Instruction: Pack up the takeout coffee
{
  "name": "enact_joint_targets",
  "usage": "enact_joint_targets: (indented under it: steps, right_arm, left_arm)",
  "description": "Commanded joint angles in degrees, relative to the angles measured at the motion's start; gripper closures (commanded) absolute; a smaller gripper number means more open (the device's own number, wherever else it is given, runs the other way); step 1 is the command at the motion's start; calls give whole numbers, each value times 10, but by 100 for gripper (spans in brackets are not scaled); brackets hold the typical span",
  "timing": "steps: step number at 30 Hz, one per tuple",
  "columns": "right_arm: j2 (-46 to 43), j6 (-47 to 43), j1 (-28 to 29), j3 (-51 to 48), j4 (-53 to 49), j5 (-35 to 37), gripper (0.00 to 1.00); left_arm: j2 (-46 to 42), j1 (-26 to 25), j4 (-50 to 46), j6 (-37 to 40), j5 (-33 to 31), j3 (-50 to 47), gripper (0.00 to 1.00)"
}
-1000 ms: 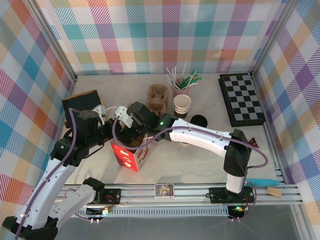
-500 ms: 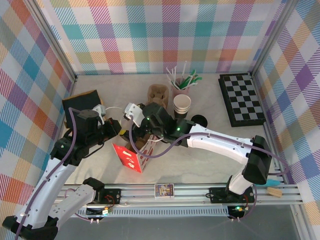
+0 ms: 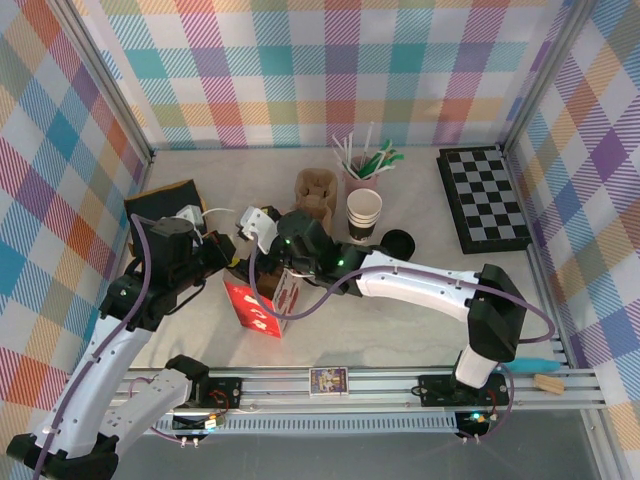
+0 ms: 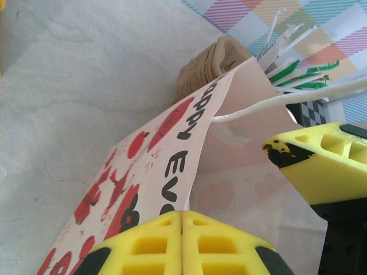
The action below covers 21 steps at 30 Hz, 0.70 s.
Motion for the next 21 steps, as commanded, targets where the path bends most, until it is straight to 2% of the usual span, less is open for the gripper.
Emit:
enact_joint_targets:
  steps: [1,9,13,17,21]
  right_arm:
    - [-3,10,2,11,200,43,0]
    - [-7,-2,2,20,245,47,0]
    - [-13,-13,2,44,207,49,1]
    - [-27,-27,2,54,148,53,1]
    - [-57,-41,2,18,133,45,1]
  left_arm:
    - [-8,-14,-14,-5,89,-16,100]
    - [-9,-14,-13,-7,87,-21,100]
    - [-9,-14,-18,-8,83,-22,99]
    - [-7,-14,-31,-7,67,-17,94]
    - [-8,-14,-41,-8,50,-10,79]
